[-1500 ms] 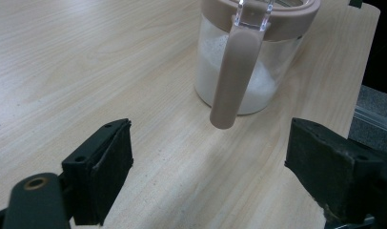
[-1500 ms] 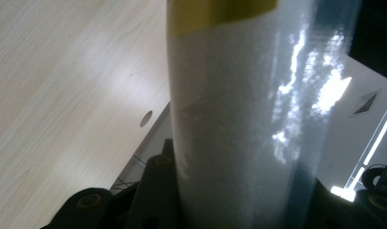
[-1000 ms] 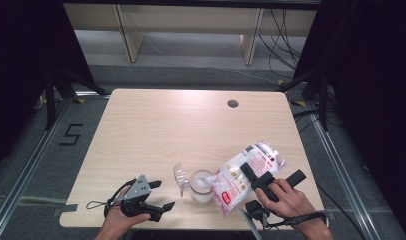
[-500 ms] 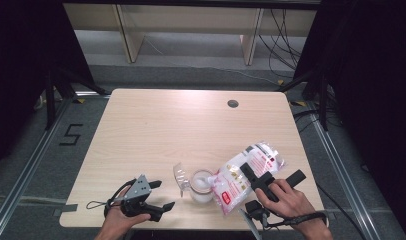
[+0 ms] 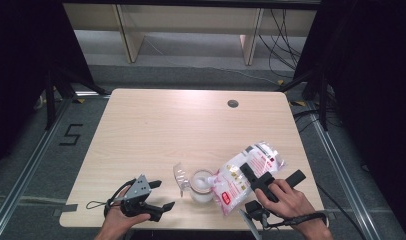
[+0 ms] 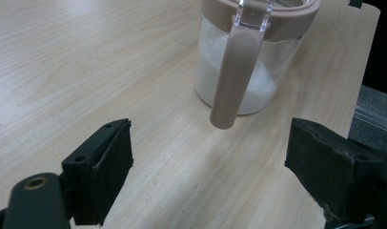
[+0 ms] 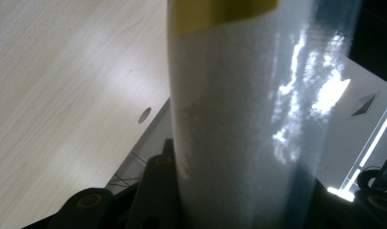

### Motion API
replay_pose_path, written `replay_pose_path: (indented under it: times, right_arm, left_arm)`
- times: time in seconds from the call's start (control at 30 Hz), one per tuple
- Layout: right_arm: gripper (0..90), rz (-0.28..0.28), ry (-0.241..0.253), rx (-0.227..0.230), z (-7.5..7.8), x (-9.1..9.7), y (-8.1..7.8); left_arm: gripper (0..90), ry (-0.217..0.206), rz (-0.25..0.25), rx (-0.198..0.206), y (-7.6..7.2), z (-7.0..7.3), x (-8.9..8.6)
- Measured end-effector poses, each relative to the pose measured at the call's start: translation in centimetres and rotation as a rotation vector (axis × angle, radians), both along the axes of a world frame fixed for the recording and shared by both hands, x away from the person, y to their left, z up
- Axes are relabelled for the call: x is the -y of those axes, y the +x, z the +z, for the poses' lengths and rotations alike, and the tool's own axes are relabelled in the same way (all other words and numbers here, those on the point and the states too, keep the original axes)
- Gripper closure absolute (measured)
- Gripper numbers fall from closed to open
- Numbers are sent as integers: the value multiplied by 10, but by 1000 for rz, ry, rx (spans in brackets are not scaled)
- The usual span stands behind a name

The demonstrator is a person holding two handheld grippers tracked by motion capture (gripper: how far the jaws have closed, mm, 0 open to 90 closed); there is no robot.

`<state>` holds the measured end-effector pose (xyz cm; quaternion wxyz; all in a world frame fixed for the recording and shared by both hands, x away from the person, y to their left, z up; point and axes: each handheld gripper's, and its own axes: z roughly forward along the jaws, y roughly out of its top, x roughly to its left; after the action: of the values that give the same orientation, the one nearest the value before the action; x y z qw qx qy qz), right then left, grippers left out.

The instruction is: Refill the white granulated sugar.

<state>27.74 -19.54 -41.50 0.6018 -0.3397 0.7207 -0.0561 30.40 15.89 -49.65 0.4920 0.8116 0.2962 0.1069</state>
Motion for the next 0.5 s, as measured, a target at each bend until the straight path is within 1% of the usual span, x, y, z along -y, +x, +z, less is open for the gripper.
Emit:
replay_pose_path:
  times: [0.03,0.17,0.3,0.33,0.5]
  right_arm:
    - [745,0,-6,0,0,0,0]
    - [746,1,-4,-2,0,0,0]
    - [746,4,-4,8,1,0,0]
    - [745,1,-7,1,1,0,0]
    - [746,4,4,3,0,0,0]
  left_arm:
    - [155,-1,4,2,0,0,0]
    - [156,0,4,2,0,0,0]
    - [156,-1,-1,0,0,0,0]
    - [155,0,4,3,0,0,0]
    - [156,0,4,2,0,0,0]
